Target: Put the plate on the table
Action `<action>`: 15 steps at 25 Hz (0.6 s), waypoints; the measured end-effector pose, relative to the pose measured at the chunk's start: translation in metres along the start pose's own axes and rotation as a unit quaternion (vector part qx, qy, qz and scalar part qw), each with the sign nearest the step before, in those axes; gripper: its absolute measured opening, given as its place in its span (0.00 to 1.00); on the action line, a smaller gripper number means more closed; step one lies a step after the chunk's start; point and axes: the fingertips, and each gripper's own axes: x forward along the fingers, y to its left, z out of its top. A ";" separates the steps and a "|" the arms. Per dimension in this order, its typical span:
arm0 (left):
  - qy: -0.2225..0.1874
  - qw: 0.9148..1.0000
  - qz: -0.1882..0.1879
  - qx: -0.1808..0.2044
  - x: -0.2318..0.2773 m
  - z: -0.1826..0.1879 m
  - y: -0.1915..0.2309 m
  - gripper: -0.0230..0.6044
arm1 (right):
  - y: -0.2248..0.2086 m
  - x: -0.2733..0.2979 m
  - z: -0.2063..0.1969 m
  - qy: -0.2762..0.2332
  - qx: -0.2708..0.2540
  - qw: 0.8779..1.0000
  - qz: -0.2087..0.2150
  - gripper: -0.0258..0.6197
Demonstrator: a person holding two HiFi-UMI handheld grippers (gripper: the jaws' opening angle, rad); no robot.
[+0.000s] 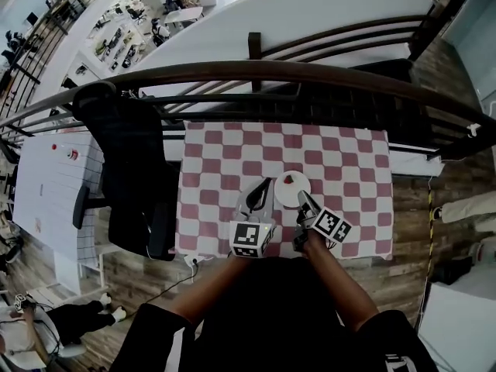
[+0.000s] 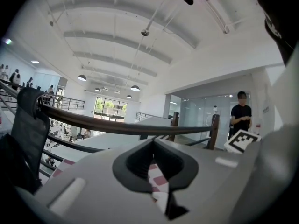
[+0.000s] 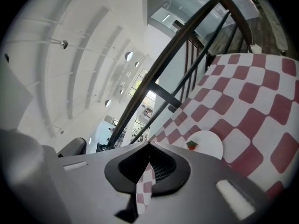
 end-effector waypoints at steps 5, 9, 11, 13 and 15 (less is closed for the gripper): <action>-0.017 1.000 -0.001 -0.009 -0.002 0.015 0.006 0.05 | 0.044 -0.009 0.023 -0.038 -0.074 0.996 0.009 0.04; -0.030 0.999 -0.010 -0.014 -0.004 0.025 0.003 0.05 | 0.080 -0.026 0.046 -0.085 -0.160 0.983 0.007 0.04; -0.036 0.999 -0.016 -0.016 -0.005 0.030 0.000 0.05 | 0.102 -0.037 0.056 -0.115 -0.180 0.977 0.021 0.04; -0.047 0.999 -0.023 -0.013 -0.007 0.037 -0.003 0.05 | 0.123 -0.047 0.063 -0.139 -0.203 0.969 0.036 0.04; -0.057 0.998 -0.026 -0.004 -0.008 0.042 -0.006 0.05 | 0.140 -0.054 0.067 -0.156 -0.242 0.957 0.036 0.04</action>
